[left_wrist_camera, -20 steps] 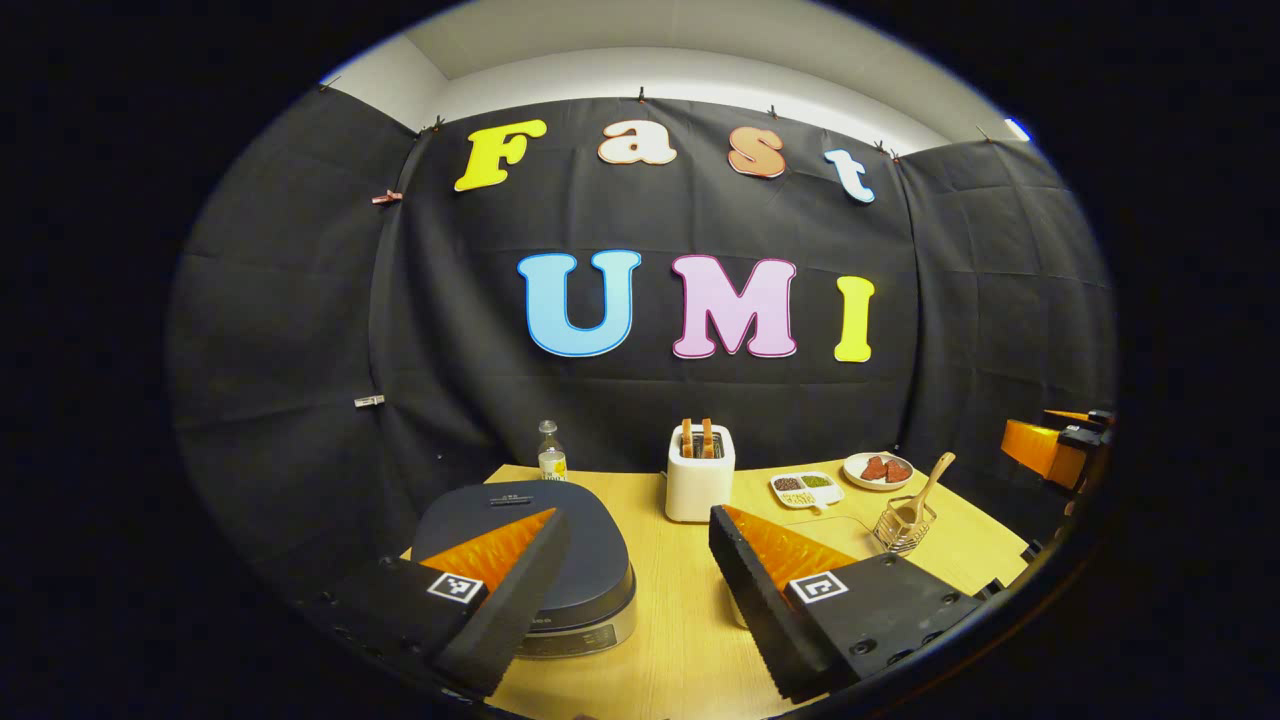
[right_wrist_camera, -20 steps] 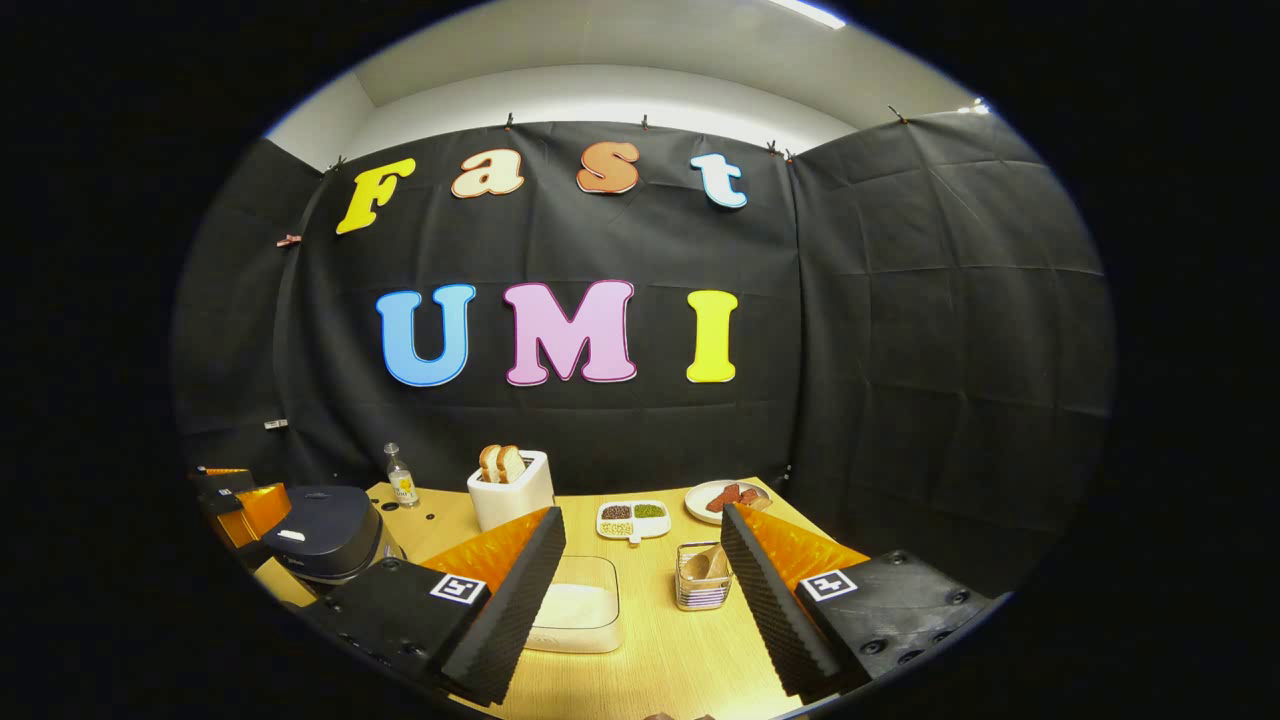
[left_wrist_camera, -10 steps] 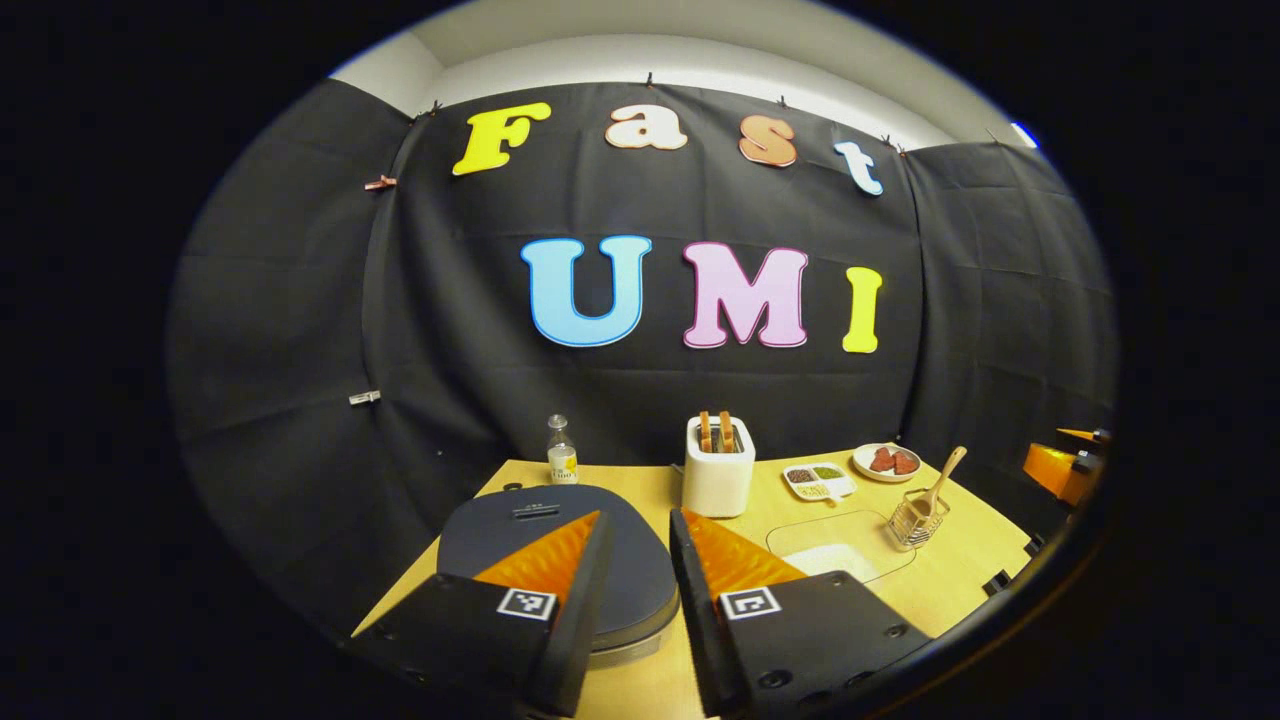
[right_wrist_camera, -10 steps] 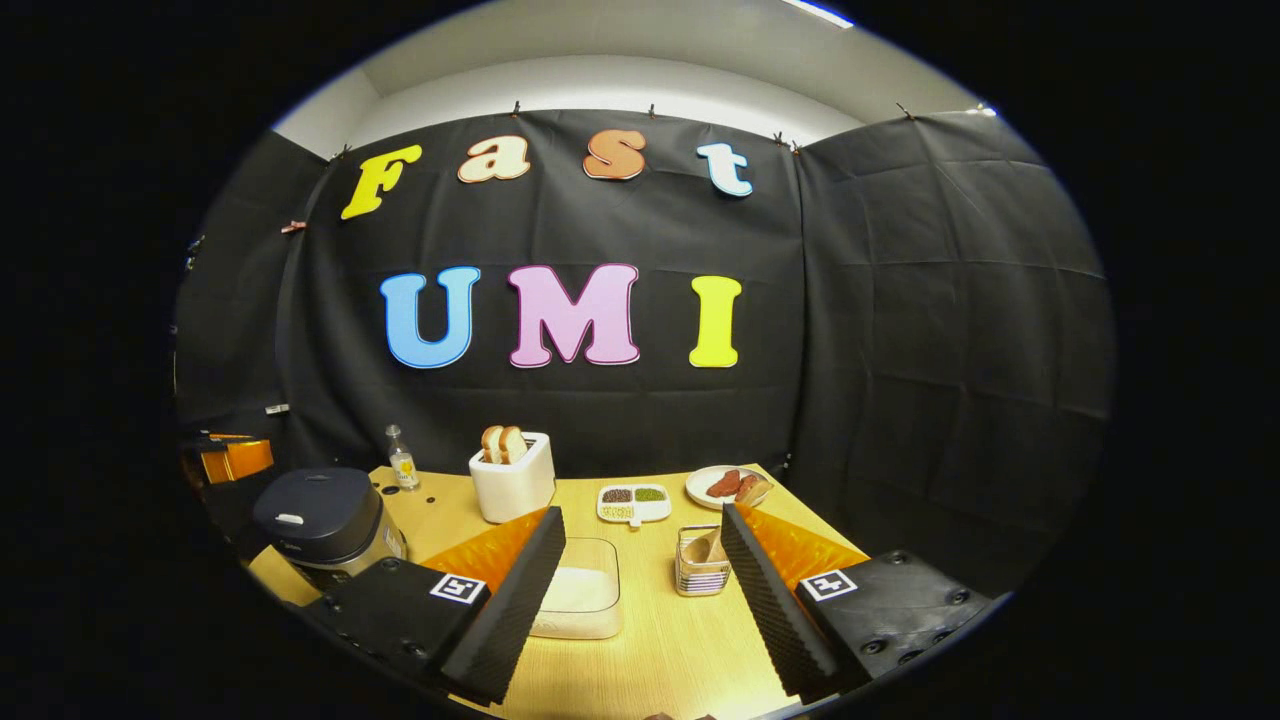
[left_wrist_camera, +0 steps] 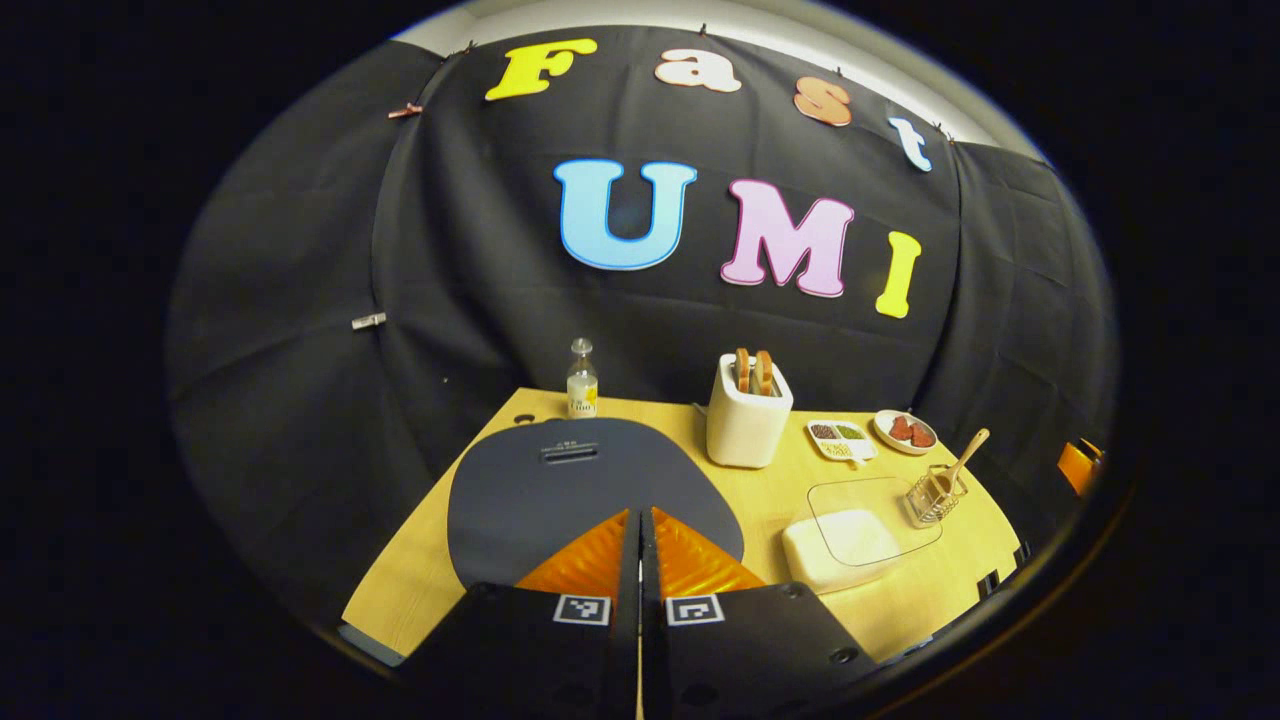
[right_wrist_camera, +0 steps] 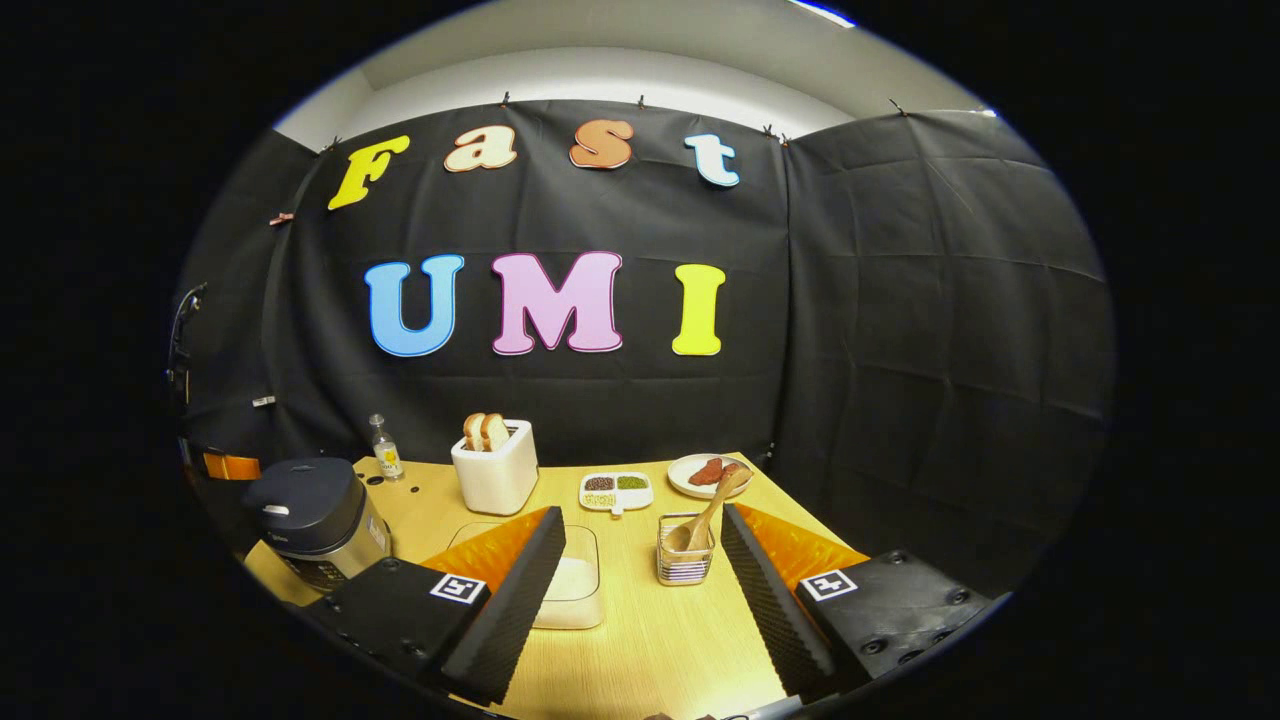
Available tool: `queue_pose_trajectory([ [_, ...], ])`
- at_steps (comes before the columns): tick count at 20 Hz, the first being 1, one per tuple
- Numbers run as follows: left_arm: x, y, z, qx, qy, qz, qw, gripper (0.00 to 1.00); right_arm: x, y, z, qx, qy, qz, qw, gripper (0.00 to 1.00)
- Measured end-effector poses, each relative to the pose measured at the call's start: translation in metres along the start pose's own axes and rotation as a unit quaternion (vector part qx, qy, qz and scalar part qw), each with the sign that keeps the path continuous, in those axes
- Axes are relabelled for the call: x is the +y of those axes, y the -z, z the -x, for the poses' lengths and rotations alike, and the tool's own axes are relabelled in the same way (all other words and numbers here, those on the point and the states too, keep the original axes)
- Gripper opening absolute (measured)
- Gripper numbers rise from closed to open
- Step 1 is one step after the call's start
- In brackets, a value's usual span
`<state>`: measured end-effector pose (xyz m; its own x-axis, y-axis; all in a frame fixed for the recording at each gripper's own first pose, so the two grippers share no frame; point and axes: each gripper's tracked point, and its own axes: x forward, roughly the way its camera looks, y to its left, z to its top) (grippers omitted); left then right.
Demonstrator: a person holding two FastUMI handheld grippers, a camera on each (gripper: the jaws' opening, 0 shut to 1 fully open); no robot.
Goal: Close the left gripper, press the button to open the rice cooker; take a wooden spoon from the chopstick holder with the right hand, scoop a spoonful of rice and pour it into the rice cooker, then put the wooden spoon back into the chopstick holder.
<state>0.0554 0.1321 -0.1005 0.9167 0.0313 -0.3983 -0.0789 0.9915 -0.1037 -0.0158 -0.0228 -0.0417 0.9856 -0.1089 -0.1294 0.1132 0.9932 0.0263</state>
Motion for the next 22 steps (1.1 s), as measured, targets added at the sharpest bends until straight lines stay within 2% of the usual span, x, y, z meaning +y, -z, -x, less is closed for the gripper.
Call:
queue_pose_trajectory([
  [3,-0.002,0.018,-0.012,0.034,0.011,0.034,0.999,0.06,-0.004,0.003,0.000,0.007,0.006,0.002,1.000,0.98],
  [7,0.002,0.043,-0.017,0.073,0.007,0.031,0.997,0.06,-0.003,0.007,-0.003,0.018,0.009,0.001,1.000,0.98],
  [13,0.001,0.048,-0.018,0.072,-0.002,0.015,0.997,0.07,0.006,0.012,-0.003,0.031,0.007,0.007,0.999,0.98],
  [16,0.001,0.054,-0.030,0.065,-0.014,-0.037,0.997,0.07,0.009,0.012,-0.004,0.039,0.001,0.015,0.999,0.98],
  [20,0.000,0.049,-0.018,0.065,-0.011,-0.011,0.998,0.07,0.011,-0.001,-0.002,0.035,-0.009,0.023,0.999,0.98],
  [22,0.000,0.046,-0.016,0.068,-0.004,-0.031,0.997,0.07,0.007,-0.005,-0.004,0.031,-0.014,0.028,0.999,0.98],
])
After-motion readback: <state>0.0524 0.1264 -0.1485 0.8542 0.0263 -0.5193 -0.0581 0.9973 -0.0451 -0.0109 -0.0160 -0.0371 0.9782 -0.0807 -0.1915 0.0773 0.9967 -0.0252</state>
